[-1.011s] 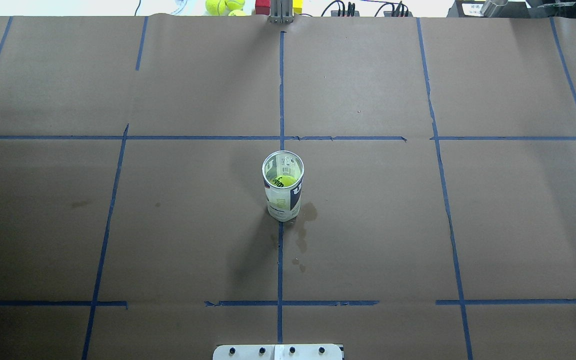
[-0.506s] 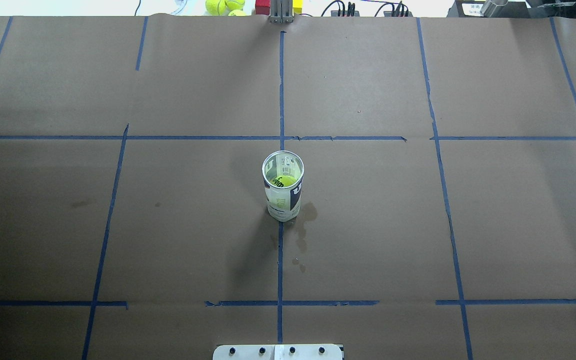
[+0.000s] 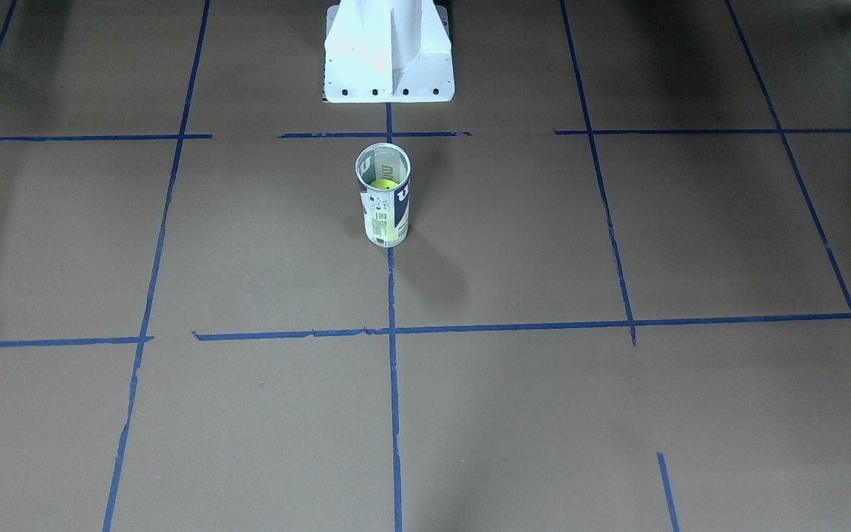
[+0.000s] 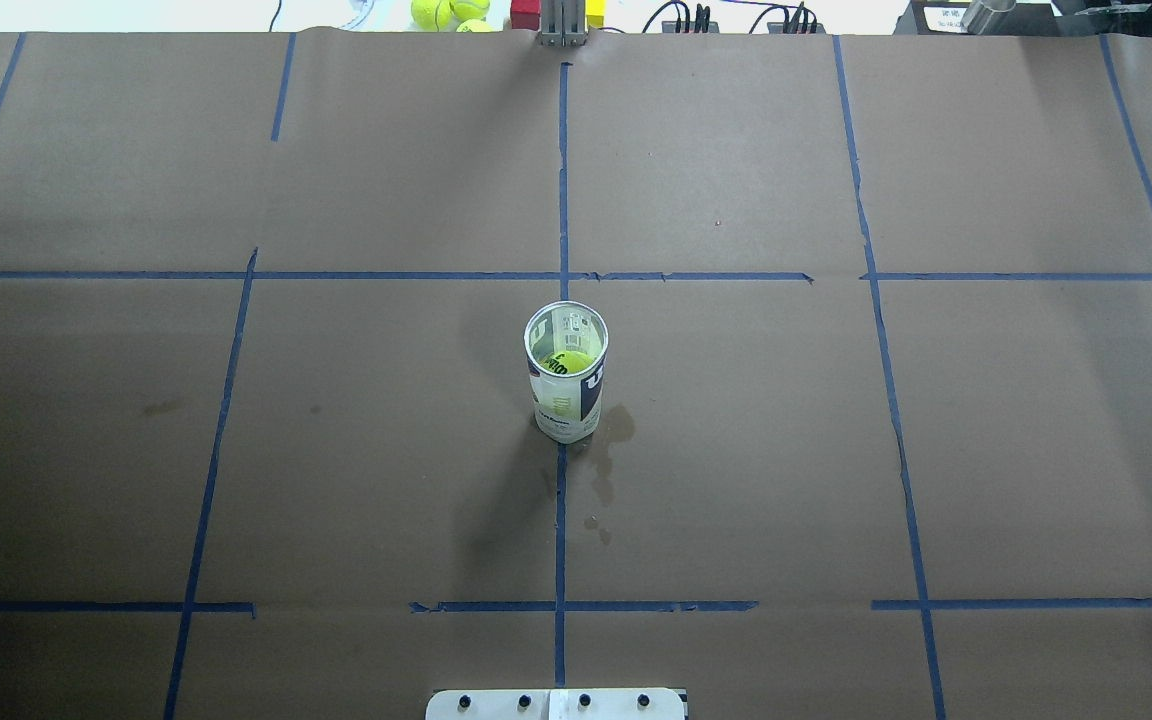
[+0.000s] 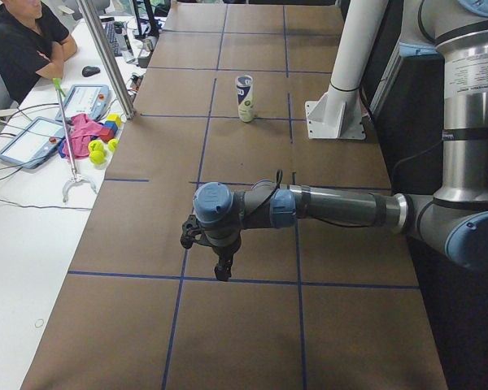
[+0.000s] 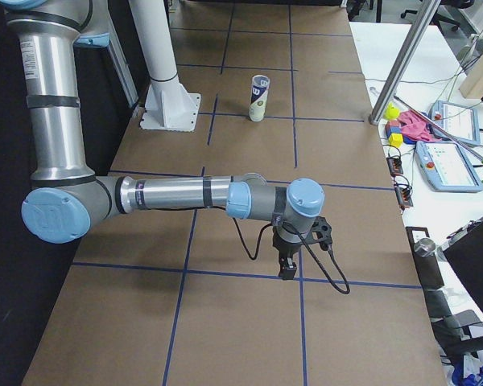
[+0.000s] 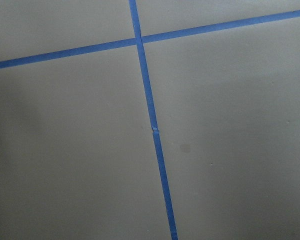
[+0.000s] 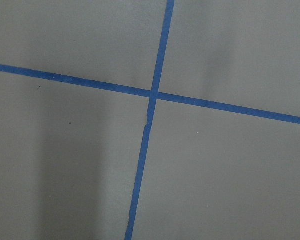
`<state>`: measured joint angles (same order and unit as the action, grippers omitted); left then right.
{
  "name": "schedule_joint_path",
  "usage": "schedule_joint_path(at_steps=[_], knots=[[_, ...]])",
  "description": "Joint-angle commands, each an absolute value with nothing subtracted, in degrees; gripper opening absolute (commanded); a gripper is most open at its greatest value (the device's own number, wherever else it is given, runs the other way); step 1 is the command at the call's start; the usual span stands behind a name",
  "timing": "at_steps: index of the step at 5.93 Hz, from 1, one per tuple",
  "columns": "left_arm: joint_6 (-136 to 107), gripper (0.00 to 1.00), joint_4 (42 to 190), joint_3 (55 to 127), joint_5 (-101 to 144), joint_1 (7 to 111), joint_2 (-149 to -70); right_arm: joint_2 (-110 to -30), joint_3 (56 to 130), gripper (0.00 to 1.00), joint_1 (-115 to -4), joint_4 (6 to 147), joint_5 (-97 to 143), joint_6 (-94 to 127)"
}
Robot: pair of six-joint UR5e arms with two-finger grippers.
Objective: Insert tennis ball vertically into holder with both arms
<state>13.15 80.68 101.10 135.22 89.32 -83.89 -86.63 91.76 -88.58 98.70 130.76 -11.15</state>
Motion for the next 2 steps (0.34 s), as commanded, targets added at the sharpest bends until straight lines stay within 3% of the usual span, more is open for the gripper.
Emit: schedule_joint_path(at_steps=[1,2], knots=[[13.10,1.00,80.68,101.60,131.22,89.30,-84.02,-86.31,91.94,1.00,-88.07,98.61,131.39,-11.07],[13.18,1.00,80.68,101.51,131.22,89.21,-84.89,-86.40,92.02,1.00,-87.89,98.70,131.57,-11.07]])
